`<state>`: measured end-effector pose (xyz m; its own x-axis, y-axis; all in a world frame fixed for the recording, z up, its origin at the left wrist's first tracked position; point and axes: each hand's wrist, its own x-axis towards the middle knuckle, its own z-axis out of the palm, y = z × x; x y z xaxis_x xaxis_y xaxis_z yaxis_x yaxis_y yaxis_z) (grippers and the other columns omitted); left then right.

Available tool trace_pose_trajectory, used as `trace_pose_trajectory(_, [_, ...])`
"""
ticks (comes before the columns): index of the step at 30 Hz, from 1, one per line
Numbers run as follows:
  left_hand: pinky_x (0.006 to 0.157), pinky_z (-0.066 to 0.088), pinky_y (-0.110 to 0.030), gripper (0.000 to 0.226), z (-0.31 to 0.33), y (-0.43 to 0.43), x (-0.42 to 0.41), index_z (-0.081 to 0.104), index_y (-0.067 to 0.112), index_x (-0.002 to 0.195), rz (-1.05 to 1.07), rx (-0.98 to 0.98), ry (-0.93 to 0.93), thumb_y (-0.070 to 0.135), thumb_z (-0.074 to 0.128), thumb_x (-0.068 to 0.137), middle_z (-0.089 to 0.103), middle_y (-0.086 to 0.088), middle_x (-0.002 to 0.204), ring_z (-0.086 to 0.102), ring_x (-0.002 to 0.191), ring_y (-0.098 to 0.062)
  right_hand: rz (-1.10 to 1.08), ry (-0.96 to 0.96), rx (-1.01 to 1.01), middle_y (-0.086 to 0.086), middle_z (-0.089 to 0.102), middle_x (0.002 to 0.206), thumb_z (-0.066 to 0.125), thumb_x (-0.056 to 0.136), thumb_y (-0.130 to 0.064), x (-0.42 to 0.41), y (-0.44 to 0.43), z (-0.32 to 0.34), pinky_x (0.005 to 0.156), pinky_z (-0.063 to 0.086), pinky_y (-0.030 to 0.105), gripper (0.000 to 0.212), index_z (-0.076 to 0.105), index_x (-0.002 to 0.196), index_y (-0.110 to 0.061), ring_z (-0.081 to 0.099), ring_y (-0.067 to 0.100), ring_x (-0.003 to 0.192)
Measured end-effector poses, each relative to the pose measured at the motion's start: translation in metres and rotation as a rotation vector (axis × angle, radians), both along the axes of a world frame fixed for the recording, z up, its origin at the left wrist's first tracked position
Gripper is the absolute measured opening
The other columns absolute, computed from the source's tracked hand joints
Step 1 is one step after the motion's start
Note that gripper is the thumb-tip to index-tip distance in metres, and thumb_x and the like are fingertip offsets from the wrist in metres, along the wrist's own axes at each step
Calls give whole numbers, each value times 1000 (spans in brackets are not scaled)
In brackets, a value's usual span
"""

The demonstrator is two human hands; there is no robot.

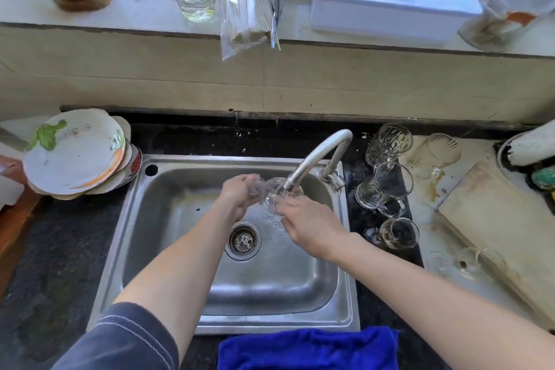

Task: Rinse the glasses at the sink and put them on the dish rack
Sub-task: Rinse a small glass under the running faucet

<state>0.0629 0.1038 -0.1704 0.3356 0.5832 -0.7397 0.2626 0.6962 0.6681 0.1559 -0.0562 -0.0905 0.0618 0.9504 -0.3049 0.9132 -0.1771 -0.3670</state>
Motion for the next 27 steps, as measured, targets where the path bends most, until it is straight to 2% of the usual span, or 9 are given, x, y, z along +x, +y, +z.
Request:
trace_pose_trajectory(3, [58, 56, -29, 17, -6, 10, -6, 63, 7, 86, 45, 64, 27, 7, 50, 97, 64, -14, 88, 63, 75, -22, 8, 15, -7, -9, 45, 148, 39, 100, -22, 6, -7, -2, 97, 45, 39, 43, 45, 143, -27, 44, 20, 131])
trace_pose_trajectory(5, [53, 57, -27, 18, -6, 6, -3, 64, 7, 84, 30, 65, 23, 5, 51, 96, 64, -13, 83, 62, 71, -21, 7, -13, -26, -10, 32, 156, 38, 101, -22, 3, 0, -1, 95, 44, 38, 46, 37, 147, -26, 40, 22, 133])
trace_pose_trajectory(7, [49, 56, -25, 19, -5, 3, 1, 64, 6, 84, 10, 56, 20, 5, 50, 96, 63, -12, 81, 62, 70, -21, 4, 0, -26, -8, 29, 158, 38, 101, -21, 0, 4, -1, 95, 44, 38, 47, 35, 148, -25, 40, 24, 134])
trace_pose_trajectory(11, [49, 54, -26, 20, -9, 7, -8, 64, 8, 84, -41, 40, 74, 6, 49, 97, 63, -11, 80, 60, 68, -20, 92, 3, -21, -11, 43, 149, 39, 100, -22, 11, -7, -2, 95, 47, 39, 43, 46, 142, -27, 46, 18, 130])
trace_pose_trajectory(14, [51, 53, -28, 20, -12, 1, -6, 63, 8, 82, -118, 38, 95, 4, 49, 96, 61, -14, 84, 57, 65, -20, 102, -44, 66, -5, 43, 148, 43, 98, -19, 7, 2, -8, 82, 49, 38, 40, 49, 138, -20, 47, 27, 124])
trace_pose_trajectory(17, [56, 53, -32, 22, -10, 8, -13, 64, 9, 83, -138, 51, 144, 5, 48, 97, 62, -14, 90, 59, 69, -21, 187, -10, 144, -4, 55, 138, 47, 94, -14, 11, -3, -11, 75, 53, 39, 39, 58, 131, -21, 57, 27, 113])
trace_pose_trajectory(20, [53, 55, -30, 23, -9, 11, -21, 64, 8, 85, -209, 52, 185, 4, 46, 98, 62, -12, 84, 58, 66, -21, 233, -36, 230, 0, 63, 128, 58, 85, -11, 18, -6, -12, 62, 57, 42, 34, 67, 117, -17, 64, 30, 99])
trace_pose_trajectory(24, [63, 56, -38, 23, -1, -4, -20, 63, 8, 87, -262, -53, 139, 2, 42, 97, 62, -12, 77, 57, 62, -23, 223, -65, 275, -3, 70, 103, 72, 78, -12, 11, 13, -10, 48, 41, 27, 16, 72, 93, -17, 64, 30, 81])
trace_pose_trajectory(27, [48, 55, -28, 12, -4, -1, -36, 62, 8, 94, -198, -68, 157, 9, 50, 97, 63, -11, 82, 59, 60, -21, 302, -28, 215, -5, 69, 111, 59, 88, -15, 25, -2, -15, 57, 54, 38, 25, 70, 110, -19, 62, 27, 93])
